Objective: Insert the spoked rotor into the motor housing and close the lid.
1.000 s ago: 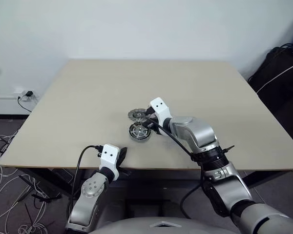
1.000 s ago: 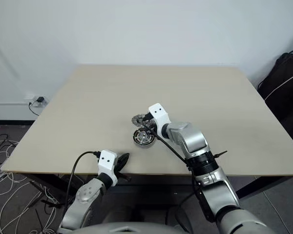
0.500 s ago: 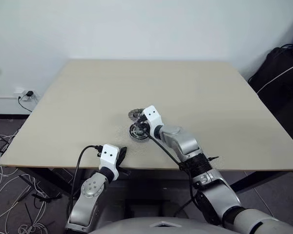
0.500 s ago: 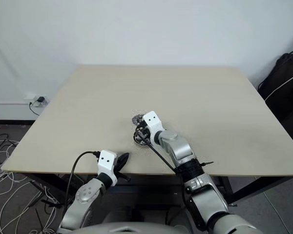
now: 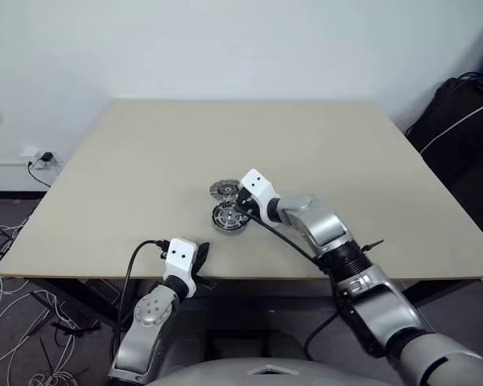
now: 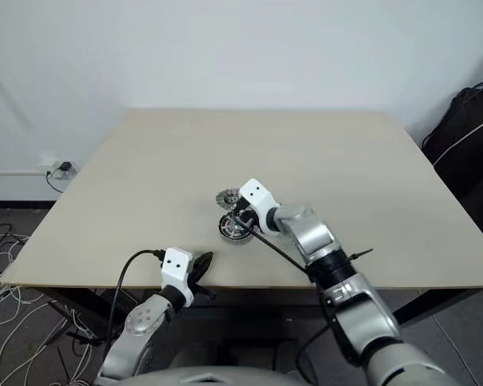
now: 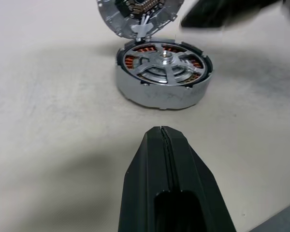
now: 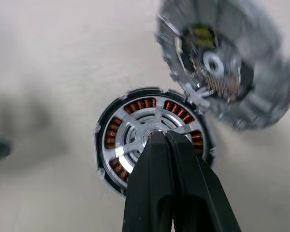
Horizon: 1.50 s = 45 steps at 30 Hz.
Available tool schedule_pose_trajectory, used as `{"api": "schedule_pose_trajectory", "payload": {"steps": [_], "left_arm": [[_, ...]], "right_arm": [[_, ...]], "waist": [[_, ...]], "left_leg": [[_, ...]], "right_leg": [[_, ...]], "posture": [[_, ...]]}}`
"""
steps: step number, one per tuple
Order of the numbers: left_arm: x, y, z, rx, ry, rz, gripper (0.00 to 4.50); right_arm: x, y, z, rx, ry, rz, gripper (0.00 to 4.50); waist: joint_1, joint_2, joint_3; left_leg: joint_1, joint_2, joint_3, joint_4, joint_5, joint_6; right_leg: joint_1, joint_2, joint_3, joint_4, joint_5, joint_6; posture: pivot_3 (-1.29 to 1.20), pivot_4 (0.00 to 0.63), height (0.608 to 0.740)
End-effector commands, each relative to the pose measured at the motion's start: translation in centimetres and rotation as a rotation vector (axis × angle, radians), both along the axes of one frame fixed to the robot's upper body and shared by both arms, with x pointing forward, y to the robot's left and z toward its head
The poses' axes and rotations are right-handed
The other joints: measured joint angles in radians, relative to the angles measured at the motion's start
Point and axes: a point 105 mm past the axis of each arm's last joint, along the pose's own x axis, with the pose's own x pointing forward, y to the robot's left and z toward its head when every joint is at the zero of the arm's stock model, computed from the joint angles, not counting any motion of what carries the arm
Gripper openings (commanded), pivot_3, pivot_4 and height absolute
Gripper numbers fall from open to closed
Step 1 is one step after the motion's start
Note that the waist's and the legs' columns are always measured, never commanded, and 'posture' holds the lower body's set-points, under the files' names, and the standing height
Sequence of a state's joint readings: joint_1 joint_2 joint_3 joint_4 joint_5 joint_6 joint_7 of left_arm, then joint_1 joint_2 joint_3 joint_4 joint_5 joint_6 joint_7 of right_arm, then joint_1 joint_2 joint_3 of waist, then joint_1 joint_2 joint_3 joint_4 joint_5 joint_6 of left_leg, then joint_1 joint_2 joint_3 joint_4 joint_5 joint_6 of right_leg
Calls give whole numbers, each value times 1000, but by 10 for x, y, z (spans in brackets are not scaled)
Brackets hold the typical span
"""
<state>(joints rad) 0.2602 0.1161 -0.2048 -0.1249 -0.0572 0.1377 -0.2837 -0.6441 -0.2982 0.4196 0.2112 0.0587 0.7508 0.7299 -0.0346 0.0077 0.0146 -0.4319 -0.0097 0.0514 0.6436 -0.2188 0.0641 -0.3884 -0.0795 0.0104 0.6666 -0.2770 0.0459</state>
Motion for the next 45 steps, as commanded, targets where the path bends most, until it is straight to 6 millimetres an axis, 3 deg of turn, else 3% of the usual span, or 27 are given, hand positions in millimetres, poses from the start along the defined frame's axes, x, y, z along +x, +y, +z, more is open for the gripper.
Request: {"api": "schedule_pose_trajectory", "payload": {"steps": [1, 7, 26, 29, 36, 45], "left_arm": [[6, -4, 9, -17, -47, -2, 0], [6, -5, 11, -31, -53, 11, 0], [3, -3, 3, -33, -57, 22, 0], [3, -2, 3, -33, -59, 27, 0], [3, 0, 1, -33, -53, 46, 0], [3, -4, 1, -38, -46, 50, 0]], "right_arm": [[-14, 11, 7, -58, 16, 184, 958], [-16, 9, -3, -216, 8, 304, 2922], [-9, 16, -23, -398, -21, 447, 2922], [-9, 14, -28, -423, -17, 454, 2301], [-5, 15, -32, -422, -11, 420, 91], [-5, 13, -26, -299, 35, 300, 69]], "waist": [[1, 0, 0], [7, 0, 0], [10, 0, 0], [10, 0, 0], [8, 0, -2], [10, 0, -2]], "left_leg": [[0, 0, 0, 0, 0, 0], [-1, 0, 0, 0, 0, 1], [-3, 0, 0, 0, 0, 0], [-3, 0, 0, 0, 0, 0], [-2, 0, 0, 0, 0, 0], [-1, 0, 0, 1, 0, 0]], "right_leg": [[0, 0, 0, 0, 0, 0], [-1, -2, -1, -1, 0, -1], [-3, -2, -2, -1, 1, -2], [-3, -2, -2, -1, 1, -2], [-3, -2, -2, 0, 1, -2], [-3, -2, -2, 1, 4, -3]], "posture": [[0, 0, 740], [0, 0, 740], [0, 0, 740], [0, 0, 740], [0, 0, 740], [0, 0, 740]]}}
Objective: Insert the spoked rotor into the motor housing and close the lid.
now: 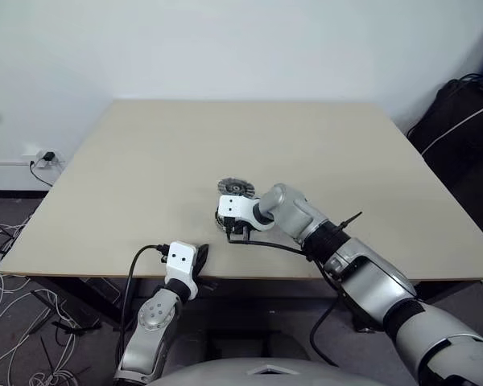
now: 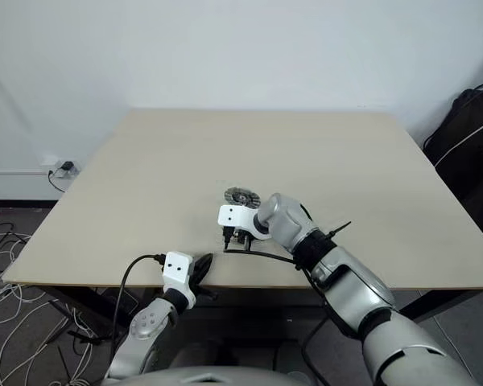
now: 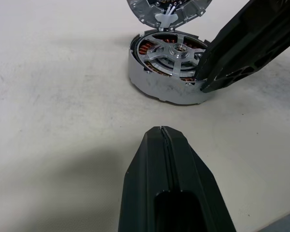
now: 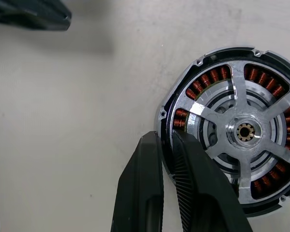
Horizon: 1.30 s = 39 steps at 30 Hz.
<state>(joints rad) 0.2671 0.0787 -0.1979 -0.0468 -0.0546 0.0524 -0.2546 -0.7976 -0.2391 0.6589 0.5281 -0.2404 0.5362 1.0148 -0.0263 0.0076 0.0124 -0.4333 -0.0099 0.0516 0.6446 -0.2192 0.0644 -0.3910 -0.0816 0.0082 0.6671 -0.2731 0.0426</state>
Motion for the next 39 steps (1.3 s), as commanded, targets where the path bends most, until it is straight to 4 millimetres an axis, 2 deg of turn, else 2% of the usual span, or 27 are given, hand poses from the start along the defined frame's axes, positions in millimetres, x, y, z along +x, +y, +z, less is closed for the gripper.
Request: {"api": "schedule_pose_trajectory", "payload": {"steps": [1, 8, 10, 14, 22, 32, 39], "left_arm": [[4, -5, 11, -15, -41, 0, 0], [0, -11, 10, -31, -30, -5, 0], [0, -11, 9, -34, -27, -4, 0], [-2, -13, 8, -35, -20, -16, 0], [0, -9, 5, -22, -13, -26, 0], [-1, -8, 2, -29, -3, -20, 0], [-2, -9, 0, -34, 1, -15, 0]], "right_arm": [[2, -4, 15, 87, 8, -93, 69], [-18, -20, 40, 217, 48, -284, 69], [-23, -23, 44, 233, 46, -320, 69], [-32, -28, 48, 289, 79, -513, 69], [-39, -21, 53, 403, 224, -874, 69], [-33, -15, 61, 510, 219, -1064, 69], [-34, -2, 56, 570, 336, -1142, 69]], "waist": [[4, 0, 0], [16, 0, 0], [15, 0, 0], [15, 0, 0], [15, 0, 0], [11, 1, 0], [9, 1, 0]], "left_leg": [[0, 0, 0, 0, 0, 0], [-8, 0, 0, 0, 0, 0], [-11, 0, 0, 0, 0, 0], [-11, 0, 0, 1, 0, 0], [-11, 0, 0, 1, 0, 0], [-12, 0, 0, 1, 0, 0], [-12, 0, 0, 1, 0, 0]], "right_leg": [[0, 0, 0, 0, 0, 0], [-7, -1, 0, -2, 0, 0], [-9, -1, 0, -2, 0, 0], [-10, -1, 0, -2, 0, 0], [-10, -1, -1, -1, 0, 0], [-11, 0, -2, -1, 0, 0], [-11, 0, -2, -1, 0, 0]], "posture": [[0, 0, 740], [0, 0, 740], [0, 0, 740], [0, 0, 740], [0, 0, 740], [0, 0, 740], [0, 0, 740]]}}
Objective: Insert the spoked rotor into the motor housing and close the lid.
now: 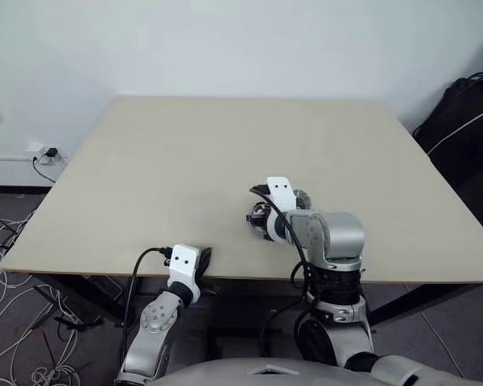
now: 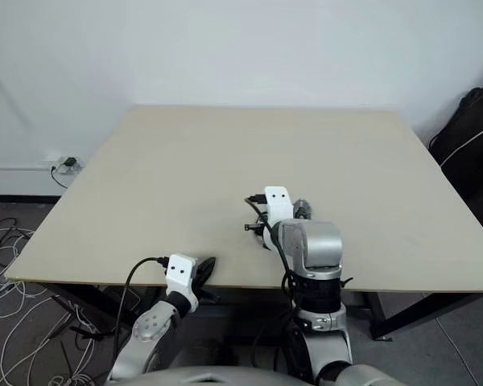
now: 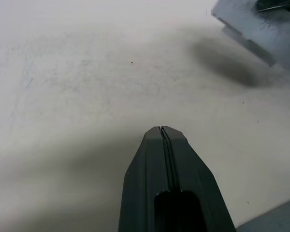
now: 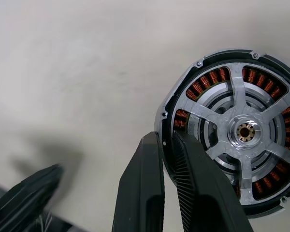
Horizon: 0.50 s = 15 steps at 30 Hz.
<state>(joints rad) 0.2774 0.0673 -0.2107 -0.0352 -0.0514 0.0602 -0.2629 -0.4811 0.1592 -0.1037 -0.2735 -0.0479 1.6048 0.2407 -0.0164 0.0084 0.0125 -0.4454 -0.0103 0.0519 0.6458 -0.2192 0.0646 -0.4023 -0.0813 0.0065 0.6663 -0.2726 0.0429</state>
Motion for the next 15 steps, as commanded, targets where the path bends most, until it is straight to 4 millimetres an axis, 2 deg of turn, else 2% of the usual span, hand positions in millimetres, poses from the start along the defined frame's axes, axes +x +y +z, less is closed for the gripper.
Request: {"api": "schedule_pose_trajectory", "payload": {"steps": [1, 7, 14, 15], "left_arm": [[3, -3, 6, -24, -27, 1, 0], [2, -3, 5, -23, -24, -1, 0], [-1, -4, 6, -17, -20, -7, 0], [-1, -4, 6, -16, -19, -8, 0]], "right_arm": [[-3, 40, 14, 155, 11, 30, 69], [-3, 49, 8, 183, 77, 11, 69], [-11, 71, 4, 224, 124, 102, 69], [-12, 73, 3, 221, 131, 109, 419]], "waist": [[-2, 0, 0], [-6, 2, -2], [-9, 2, -3], [-10, 2, -3]], "left_leg": [[0, 0, 0, 0, 0, 0], [0, 0, 0, 0, 0, 0], [3, 1, 0, 1, 0, 0], [4, 1, 0, 1, 0, 0]], "right_leg": [[0, 0, 0, 0, 0, 0], [1, 1, 0, 0, 0, 0], [5, 1, -1, 0, 0, 0], [5, 1, -1, 0, 0, 0]], "posture": [[0, 0, 740], [0, 0, 740], [0, 0, 740], [0, 0, 740]]}}
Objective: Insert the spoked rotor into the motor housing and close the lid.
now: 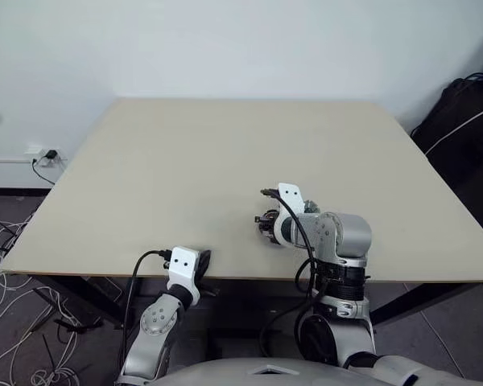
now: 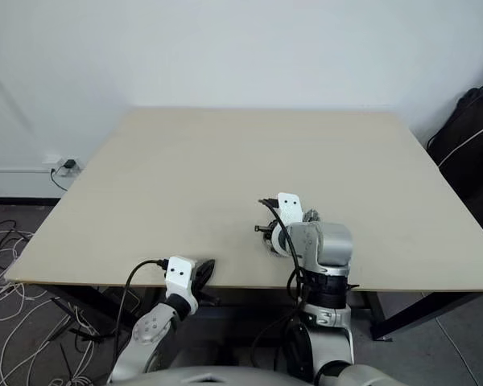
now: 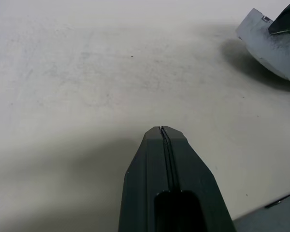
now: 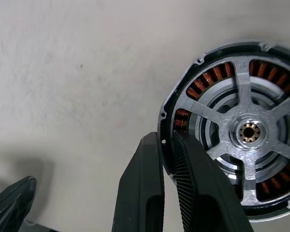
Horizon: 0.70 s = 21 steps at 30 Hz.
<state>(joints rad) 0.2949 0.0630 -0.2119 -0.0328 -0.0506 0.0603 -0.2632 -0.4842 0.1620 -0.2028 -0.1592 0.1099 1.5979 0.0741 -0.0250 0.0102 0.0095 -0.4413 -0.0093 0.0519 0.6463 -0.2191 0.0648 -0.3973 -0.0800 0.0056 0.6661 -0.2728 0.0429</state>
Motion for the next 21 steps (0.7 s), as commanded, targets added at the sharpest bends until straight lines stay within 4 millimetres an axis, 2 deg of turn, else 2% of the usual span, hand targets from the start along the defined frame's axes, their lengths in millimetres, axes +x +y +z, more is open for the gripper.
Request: {"api": "schedule_pose_trajectory", "payload": {"steps": [1, 4, 9, 15, 17, 21], "left_arm": [[3, -4, 9, -12, -37, -14, 0], [3, -3, 9, -10, -36, -17, 0], [3, -3, 8, -10, -34, -23, 0], [6, -5, 11, -8, -41, -43, 0], [6, -5, 12, -7, -43, -48, 0], [7, -4, 12, -4, -45, -53, 0]], "right_arm": [[-12, 82, 26, 209, 5, 179, 790], [-13, 90, 30, 234, 0, 207, 1738], [-14, 104, 52, 340, -58, 271, 1738], [-31, 128, 92, 621, -123, 441, 1738], [-36, 130, 100, 692, -130, 485, 1738], [-46, 129, 133, 872, -214, 565, 1738]], "waist": [[-2, 0, -1], [-8, 1, 0], [-13, 1, 0], [-12, 1, 0], [-11, 1, 0], [-11, 1, 1]], "left_leg": [[0, 0, 0, 0, 0, 0], [1, 0, 0, 0, 0, 0], [1, 1, 0, 0, 0, 0], [1, 1, 0, 0, 0, 0], [1, 1, 0, 0, 0, 1], [1, 1, 0, 0, 0, 1]], "right_leg": [[0, 0, 0, 0, 0, 0], [1, 0, 0, 0, 0, 0], [1, 1, 0, 0, 0, 0], [1, 2, -1, 0, 0, 1], [2, 2, -2, -1, 1, 2], [2, 1, -2, -2, 1, 3]], "posture": [[0, 0, 740], [0, 0, 740], [0, 0, 740], [0, 0, 740], [0, 0, 740], [0, 0, 740]]}}
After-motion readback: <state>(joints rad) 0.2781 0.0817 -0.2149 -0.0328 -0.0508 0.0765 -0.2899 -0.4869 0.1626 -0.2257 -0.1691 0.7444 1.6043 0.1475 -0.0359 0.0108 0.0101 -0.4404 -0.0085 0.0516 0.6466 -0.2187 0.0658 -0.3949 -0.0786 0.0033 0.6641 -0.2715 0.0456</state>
